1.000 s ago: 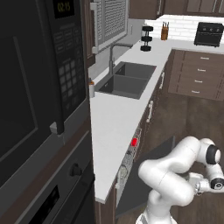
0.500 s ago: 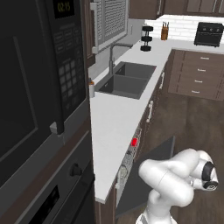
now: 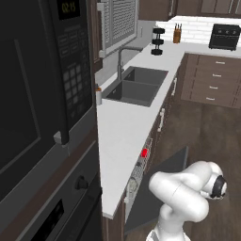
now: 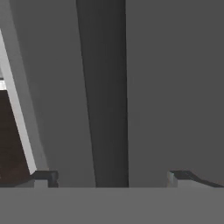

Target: Pick up the cup and bowl from the counter, place them in the dishwasher, and close the dishwasher door.

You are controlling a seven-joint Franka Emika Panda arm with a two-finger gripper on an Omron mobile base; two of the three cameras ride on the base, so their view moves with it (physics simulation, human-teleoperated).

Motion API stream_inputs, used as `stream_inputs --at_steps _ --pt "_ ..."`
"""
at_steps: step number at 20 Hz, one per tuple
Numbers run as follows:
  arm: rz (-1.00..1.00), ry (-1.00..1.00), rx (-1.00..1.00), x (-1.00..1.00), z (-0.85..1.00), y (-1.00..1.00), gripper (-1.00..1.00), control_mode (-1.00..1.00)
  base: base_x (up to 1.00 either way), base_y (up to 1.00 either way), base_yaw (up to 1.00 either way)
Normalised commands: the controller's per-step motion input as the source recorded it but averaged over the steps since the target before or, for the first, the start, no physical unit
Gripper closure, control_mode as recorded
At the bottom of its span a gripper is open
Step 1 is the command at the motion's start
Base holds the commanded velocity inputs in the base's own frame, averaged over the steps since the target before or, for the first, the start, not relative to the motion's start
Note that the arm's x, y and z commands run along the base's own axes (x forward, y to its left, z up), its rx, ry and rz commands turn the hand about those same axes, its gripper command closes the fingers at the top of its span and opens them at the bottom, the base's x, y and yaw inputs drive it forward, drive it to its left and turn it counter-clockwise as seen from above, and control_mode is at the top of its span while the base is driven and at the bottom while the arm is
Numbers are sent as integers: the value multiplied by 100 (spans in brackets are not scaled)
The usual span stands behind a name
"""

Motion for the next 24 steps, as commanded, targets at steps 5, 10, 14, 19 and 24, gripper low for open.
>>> stream_inputs --at_steps 5,10,14,19,24 --pt "4 0 2 7 -38 5 -100 -100 0 0 0" --pt "7 -3 18 22 13 53 -100 -100 0 0 0" --pt "6 -4 34 33 65 91 -100 -100 0 0 0" --pt "3 -5 32 39 65 100 -100 -100 0 0 0" --pt "2 -4 22 55 46 100 -100 -100 0 0 0"
